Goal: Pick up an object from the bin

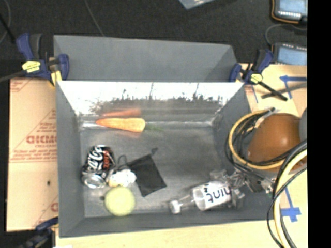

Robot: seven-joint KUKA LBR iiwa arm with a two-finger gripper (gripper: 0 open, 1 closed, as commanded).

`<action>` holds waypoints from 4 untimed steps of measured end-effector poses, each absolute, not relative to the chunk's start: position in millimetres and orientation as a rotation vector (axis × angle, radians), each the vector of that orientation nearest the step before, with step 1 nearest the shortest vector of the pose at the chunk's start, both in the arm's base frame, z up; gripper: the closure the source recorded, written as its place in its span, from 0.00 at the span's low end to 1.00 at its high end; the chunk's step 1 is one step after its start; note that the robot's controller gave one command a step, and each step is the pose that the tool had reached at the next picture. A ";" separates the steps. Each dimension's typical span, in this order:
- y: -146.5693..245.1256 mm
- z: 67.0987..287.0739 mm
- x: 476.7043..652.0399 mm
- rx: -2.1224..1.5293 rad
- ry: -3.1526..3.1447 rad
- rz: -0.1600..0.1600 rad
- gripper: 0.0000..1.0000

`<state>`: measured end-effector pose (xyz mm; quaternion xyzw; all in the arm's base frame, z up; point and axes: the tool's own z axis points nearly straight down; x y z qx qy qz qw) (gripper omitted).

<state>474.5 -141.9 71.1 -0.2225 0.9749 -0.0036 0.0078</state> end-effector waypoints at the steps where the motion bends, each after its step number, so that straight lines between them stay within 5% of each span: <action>1: -141.9 71.2 474.6 -0.698 3.047 -0.012 1.00; 4: -142.7 251.8 486.5 -0.698 3.052 -0.007 1.00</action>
Offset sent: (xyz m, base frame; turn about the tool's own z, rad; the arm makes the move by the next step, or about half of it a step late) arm 0.0015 -0.0063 0.1313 0.0169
